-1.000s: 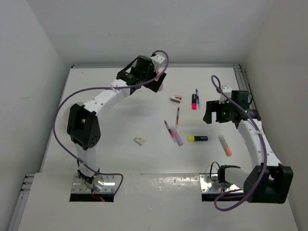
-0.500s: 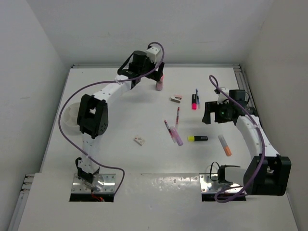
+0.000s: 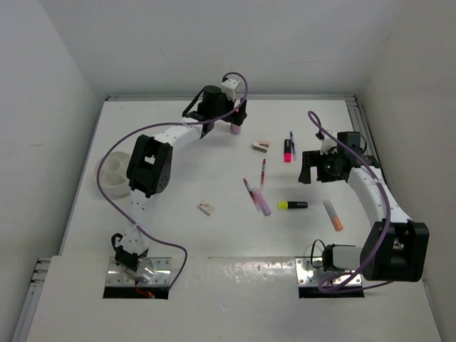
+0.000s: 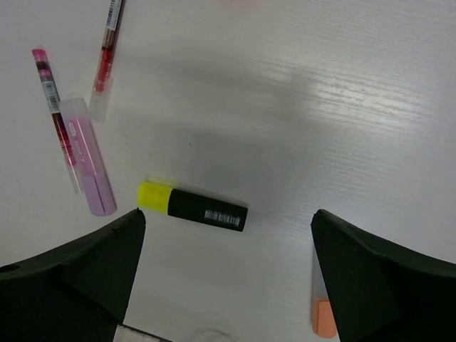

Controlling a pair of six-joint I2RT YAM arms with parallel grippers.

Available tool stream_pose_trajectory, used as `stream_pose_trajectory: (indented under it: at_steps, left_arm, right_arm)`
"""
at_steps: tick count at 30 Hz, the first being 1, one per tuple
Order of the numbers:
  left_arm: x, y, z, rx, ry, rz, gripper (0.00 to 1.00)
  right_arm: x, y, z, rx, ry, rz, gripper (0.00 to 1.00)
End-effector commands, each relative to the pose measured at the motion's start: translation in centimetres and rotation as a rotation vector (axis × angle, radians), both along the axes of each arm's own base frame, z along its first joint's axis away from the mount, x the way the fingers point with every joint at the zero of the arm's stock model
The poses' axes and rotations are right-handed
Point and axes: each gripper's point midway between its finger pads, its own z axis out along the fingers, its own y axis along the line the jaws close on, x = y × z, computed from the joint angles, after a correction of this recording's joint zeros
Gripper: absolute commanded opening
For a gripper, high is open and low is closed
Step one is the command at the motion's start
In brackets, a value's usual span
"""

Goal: Sort the stationery into containers
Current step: Pick up the stationery from the center of the board.

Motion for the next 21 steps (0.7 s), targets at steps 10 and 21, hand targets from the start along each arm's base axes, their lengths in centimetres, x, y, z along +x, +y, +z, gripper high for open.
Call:
stream_pose_trajectory:
  at_steps: [10, 21]
  left_arm:
    - [2.7, -0.5, 0.9, -0.059, -0.098, 0.027, 0.90]
    - [2.0, -0.5, 2.5, -0.090, -0.088, 0.021, 0.22]
  right_arm:
    - [1.2, 0.1, 1.3, 0.000, -0.042, 0.015, 0.98]
    - [1.4, 0.0, 1.7, -0.005, -0.058, 0.012, 0.98]
